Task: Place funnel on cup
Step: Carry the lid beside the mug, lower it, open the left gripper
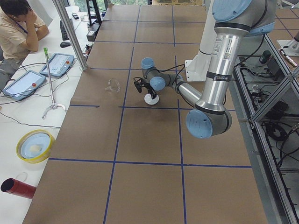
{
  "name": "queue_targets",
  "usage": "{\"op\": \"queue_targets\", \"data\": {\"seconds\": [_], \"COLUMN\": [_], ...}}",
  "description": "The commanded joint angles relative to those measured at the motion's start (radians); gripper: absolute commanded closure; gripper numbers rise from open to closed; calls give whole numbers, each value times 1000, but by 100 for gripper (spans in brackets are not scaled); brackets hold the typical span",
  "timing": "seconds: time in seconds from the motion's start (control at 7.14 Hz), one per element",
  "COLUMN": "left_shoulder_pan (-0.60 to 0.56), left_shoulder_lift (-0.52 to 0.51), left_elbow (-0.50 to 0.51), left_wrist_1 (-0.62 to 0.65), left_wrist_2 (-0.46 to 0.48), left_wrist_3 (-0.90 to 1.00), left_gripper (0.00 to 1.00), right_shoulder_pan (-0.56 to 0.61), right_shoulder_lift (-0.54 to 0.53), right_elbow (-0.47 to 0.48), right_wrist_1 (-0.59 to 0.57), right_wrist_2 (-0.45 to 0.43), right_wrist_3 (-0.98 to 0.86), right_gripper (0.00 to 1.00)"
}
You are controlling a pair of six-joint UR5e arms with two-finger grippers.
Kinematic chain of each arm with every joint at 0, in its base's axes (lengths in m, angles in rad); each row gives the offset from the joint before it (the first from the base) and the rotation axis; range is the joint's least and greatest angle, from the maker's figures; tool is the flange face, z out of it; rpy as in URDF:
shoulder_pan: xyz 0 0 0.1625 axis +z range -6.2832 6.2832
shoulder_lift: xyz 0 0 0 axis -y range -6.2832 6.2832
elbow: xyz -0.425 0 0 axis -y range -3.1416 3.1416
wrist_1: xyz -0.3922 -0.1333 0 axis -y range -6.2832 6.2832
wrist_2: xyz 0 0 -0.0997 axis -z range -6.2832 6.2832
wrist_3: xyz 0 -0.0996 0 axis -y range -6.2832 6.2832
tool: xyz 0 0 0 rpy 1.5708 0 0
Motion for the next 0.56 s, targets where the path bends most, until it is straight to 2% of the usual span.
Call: {"op": "queue_targets", "data": {"seconds": [0.0, 0.14, 0.28, 0.42], "left_shoulder_pan": [-99, -128, -129, -130], "left_shoulder_lift": [-28, -115, -175, -185], "left_elbow": [-68, -17, 42, 54], "left_wrist_1": [94, 119, 98, -16], "left_wrist_2": [-1, 14, 86, 167], "left_wrist_3": [-24, -133, -305, -461], "left_gripper": [0, 0, 0, 0], "right_shoulder_pan": [0, 0, 0, 0], "right_shoulder_lift": [0, 0, 0, 0], "right_elbow": [0, -2, 0, 0], "right_wrist_1": [0, 0, 0, 0], "right_wrist_2": [0, 0, 0, 0], "right_wrist_3": [0, 0, 0, 0], "right_gripper": [0, 0, 0, 0]}}
